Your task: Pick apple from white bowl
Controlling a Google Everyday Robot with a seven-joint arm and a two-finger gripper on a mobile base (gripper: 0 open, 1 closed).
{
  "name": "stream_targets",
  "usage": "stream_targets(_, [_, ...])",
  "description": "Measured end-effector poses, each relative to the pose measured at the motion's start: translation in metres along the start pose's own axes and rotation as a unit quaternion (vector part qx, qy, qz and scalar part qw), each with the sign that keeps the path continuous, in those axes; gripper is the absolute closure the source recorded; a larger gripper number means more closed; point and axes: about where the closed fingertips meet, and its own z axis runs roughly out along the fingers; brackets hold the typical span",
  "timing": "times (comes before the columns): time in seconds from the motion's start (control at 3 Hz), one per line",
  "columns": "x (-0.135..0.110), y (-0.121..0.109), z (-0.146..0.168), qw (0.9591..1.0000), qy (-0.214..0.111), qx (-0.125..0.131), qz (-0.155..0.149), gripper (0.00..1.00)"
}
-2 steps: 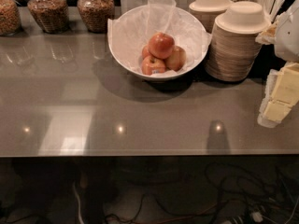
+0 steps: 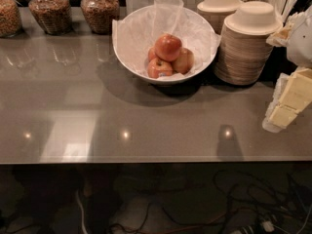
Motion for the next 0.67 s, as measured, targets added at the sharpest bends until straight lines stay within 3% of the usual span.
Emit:
stream_targets(0.33, [-0.009, 0.000, 0.021, 0.9961, -0.080, 0.014, 0.035, 0.00])
stream_targets(0.67, [-0.033, -0.025, 0.034, 0.9847, -0.154, 0.052, 0.063, 0.00])
